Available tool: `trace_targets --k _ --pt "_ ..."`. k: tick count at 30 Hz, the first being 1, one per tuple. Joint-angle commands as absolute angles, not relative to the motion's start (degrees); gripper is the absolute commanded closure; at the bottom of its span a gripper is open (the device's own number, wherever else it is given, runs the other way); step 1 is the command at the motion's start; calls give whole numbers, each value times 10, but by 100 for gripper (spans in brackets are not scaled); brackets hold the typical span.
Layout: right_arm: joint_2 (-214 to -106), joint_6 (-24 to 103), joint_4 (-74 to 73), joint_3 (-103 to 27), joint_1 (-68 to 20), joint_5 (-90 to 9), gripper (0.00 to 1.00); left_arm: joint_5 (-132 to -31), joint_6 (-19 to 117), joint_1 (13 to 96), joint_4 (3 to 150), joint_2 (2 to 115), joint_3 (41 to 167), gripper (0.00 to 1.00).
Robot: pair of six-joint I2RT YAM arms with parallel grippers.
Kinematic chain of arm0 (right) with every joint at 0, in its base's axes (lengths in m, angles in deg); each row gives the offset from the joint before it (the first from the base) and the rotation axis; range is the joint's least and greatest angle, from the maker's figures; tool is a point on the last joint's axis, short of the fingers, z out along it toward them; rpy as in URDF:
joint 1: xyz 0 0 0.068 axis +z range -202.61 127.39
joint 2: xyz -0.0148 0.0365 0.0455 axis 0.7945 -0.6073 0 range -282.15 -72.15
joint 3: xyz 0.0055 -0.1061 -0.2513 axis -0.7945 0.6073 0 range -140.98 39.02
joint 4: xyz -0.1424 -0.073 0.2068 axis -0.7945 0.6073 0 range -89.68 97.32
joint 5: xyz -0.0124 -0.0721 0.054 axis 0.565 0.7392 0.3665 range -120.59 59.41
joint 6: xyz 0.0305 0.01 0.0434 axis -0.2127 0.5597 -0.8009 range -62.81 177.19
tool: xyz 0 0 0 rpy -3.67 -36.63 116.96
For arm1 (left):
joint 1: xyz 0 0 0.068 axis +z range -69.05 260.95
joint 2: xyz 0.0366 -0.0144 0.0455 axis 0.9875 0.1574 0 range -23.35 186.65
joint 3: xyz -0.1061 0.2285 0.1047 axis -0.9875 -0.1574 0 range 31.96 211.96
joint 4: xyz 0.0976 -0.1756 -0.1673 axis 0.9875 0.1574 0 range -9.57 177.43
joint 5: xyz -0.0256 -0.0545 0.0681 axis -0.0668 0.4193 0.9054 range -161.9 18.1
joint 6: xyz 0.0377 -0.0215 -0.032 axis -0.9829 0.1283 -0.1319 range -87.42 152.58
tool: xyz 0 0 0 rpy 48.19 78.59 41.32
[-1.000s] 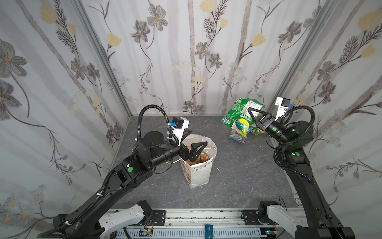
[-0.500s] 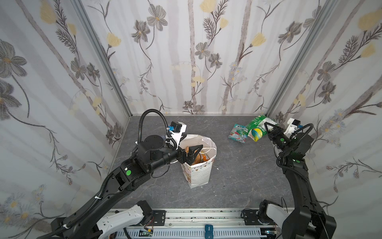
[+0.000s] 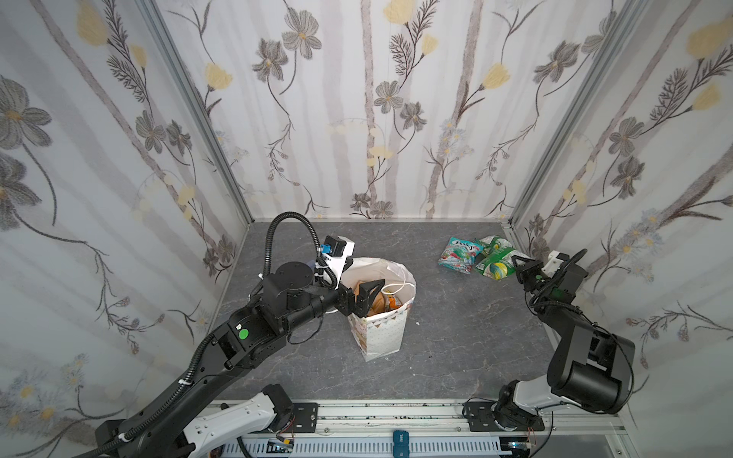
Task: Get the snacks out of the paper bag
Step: 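Carry the green bag to the far corner with the right gripper while the left withdraws, then lower the green bag onto the other snacks and open the right gripper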
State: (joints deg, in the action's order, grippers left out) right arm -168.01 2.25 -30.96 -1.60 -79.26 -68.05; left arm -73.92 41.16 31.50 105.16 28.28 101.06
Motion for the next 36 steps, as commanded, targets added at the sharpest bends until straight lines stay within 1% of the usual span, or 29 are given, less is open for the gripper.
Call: trace_targets --k 1,5,11,12,15,18,23,28,29,32,36 --pt "-1729 19 -374 -34 -794 -683 100 -729 416 316 1048 277 1007 0" --pt "-1798 3 -400 -69 -795 -697 100 -728 423 315 1049 271 1006 0" --pt "-1854 13 -391 -99 -793 -686 100 -726 435 314 1054 264 1004 0" --pt "-1861 18 -386 -102 -793 -686 99 -726 437 315 1053 263 1003 0" --pt "-1887 26 -373 -110 -793 -693 92 -727 441 315 1050 262 1001 0" --pt "-1896 43 -357 -106 -792 -687 79 -727 441 315 1050 264 1001 0" --pt "-1893 71 -326 -96 -793 -686 46 -728 440 315 1053 267 1002 0" --pt "-1861 97 -299 -78 -793 -658 28 -727 432 315 1057 276 1010 0" --pt "-1856 110 -289 -78 -793 -653 23 -726 428 315 1060 281 1013 0" --pt "-1846 149 -237 -89 -793 -637 13 -727 422 315 1070 292 1022 0" --pt "-1826 204 -168 -101 -793 -608 6 -730 422 315 1071 298 1024 0"
